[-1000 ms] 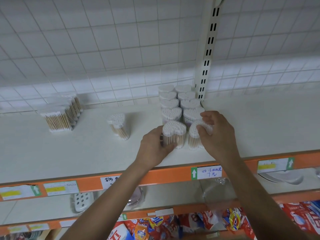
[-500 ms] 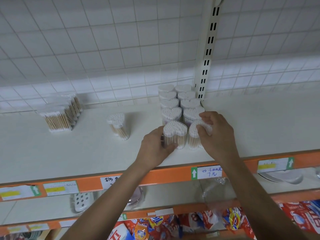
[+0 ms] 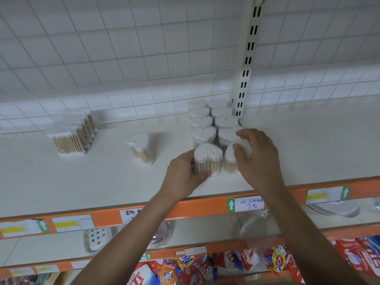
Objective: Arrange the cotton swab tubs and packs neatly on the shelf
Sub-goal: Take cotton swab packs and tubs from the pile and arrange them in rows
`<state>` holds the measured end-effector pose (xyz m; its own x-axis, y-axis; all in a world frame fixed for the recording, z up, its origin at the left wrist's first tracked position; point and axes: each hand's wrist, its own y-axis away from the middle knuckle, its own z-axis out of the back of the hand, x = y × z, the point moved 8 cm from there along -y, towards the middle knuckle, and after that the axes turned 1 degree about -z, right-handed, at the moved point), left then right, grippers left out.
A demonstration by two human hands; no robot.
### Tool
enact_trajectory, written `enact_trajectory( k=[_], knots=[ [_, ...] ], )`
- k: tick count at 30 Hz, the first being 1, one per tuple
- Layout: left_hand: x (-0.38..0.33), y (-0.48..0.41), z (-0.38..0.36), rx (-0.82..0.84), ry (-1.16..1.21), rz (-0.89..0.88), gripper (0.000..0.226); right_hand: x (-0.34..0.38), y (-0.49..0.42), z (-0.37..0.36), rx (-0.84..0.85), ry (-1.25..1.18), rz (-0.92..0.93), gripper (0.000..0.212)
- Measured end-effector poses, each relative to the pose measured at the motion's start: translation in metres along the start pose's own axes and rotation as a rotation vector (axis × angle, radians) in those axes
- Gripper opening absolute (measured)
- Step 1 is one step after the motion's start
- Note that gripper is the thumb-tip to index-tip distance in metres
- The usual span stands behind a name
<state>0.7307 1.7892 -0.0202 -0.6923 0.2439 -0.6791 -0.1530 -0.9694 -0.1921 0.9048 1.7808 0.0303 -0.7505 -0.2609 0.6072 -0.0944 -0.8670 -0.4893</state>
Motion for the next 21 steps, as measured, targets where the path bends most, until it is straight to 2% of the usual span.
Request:
enact_trajectory(
  k=[4,6,10,14,18,21],
  knots=[
    [-0.002,0.001,0.017,-0.018,-0.091,0.004,0.058,0.029,-0.008,-0.002,-0.028,0.043,0.120,0.029],
    [-0.004,0.002,0.034,-0.064,-0.148,-0.016,0.058,0.047,-0.013,-0.010,-0.008,0.027,0.171,0.026],
    [-0.011,0.008,0.077,-0.270,-0.274,-0.129,0.044,0.085,-0.018,-0.048,0.184,-0.020,0.207,0.033],
    [0.013,0.013,0.110,-0.428,-0.395,-0.112,0.046,0.117,-0.018,-0.091,0.351,-0.025,0.244,0.043],
    [0.052,0.019,0.130,-0.478,-0.328,0.060,0.059,0.140,-0.020,-0.126,0.510,-0.011,0.264,0.057],
    [0.087,0.021,0.122,-0.347,-0.218,0.293,0.078,0.155,-0.021,-0.149,0.688,0.041,0.331,0.069]
  ],
)
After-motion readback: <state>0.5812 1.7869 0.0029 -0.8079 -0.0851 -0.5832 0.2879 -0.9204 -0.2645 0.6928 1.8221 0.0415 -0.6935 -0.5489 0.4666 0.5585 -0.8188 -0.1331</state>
